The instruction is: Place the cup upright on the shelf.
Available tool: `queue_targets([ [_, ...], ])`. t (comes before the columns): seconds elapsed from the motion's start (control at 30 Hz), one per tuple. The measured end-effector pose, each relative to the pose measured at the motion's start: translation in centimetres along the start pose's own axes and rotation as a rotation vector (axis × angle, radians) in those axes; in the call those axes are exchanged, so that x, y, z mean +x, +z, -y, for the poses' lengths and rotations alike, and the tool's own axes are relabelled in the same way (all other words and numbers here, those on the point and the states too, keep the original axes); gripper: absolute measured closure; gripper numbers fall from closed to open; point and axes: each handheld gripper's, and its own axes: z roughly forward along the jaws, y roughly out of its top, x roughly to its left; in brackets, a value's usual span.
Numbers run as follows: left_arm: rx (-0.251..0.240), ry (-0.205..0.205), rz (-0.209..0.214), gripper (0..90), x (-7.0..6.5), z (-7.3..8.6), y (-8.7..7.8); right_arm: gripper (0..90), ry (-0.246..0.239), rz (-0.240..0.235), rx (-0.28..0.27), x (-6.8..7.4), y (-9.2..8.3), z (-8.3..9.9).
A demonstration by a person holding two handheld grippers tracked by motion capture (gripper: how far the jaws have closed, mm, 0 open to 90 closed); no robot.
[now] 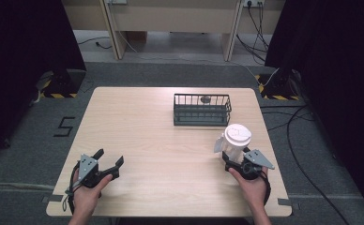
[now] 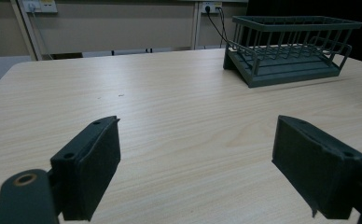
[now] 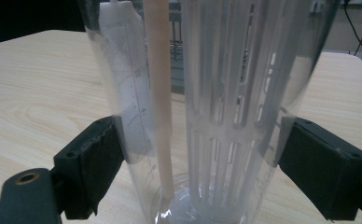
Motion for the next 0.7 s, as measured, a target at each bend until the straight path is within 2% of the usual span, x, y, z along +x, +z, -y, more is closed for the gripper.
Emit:
queue_targets([
  [0.37, -0.008, -0.012, 0.004, 14.8, 0.0, -0.1, 0.0, 17.2, -0.014, 0.017, -0.011, 0.3, 1.2, 0.2],
  [0.7, -0.011, -0.015, 0.006, 14.9, 0.0, -0.1, -0.1, 18.4, -0.026, 0.009, -0.019, 0.4, 1.2, 0.2],
])
